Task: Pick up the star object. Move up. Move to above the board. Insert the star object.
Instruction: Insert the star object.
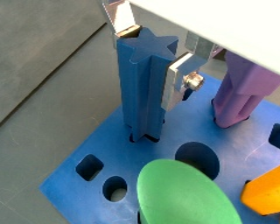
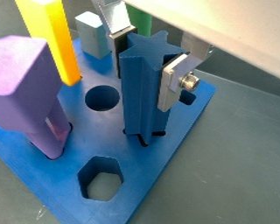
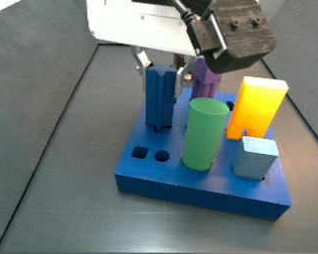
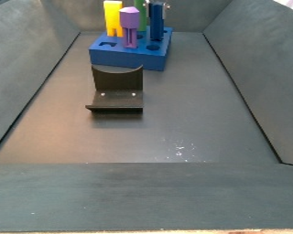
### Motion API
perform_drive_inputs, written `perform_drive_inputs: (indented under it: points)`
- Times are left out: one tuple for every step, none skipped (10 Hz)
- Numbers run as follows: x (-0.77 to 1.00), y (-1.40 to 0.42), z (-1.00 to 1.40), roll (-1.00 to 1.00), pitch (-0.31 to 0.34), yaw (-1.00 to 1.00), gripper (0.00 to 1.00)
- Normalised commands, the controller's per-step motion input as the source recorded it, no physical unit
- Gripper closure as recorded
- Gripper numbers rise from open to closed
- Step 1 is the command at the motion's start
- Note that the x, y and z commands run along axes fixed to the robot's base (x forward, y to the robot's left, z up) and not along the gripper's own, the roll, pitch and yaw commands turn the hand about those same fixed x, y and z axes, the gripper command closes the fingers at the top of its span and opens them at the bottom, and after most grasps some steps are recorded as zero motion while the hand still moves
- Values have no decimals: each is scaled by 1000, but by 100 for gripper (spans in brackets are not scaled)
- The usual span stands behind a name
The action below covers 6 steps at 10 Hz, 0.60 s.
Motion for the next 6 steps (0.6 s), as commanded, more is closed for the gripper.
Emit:
perform_drive_inputs:
  points:
    - [0,0,-186,0,-121,-46,100]
    - [0,0,-229,0,-84,-140,100]
    - [140,0,-283,0,-50,-274,100]
    - [220,0,-343,0,-47,-477,100]
    - [197,0,-429,1,-26,-460,100]
    - [74,0,-503,17,-20,-426,100]
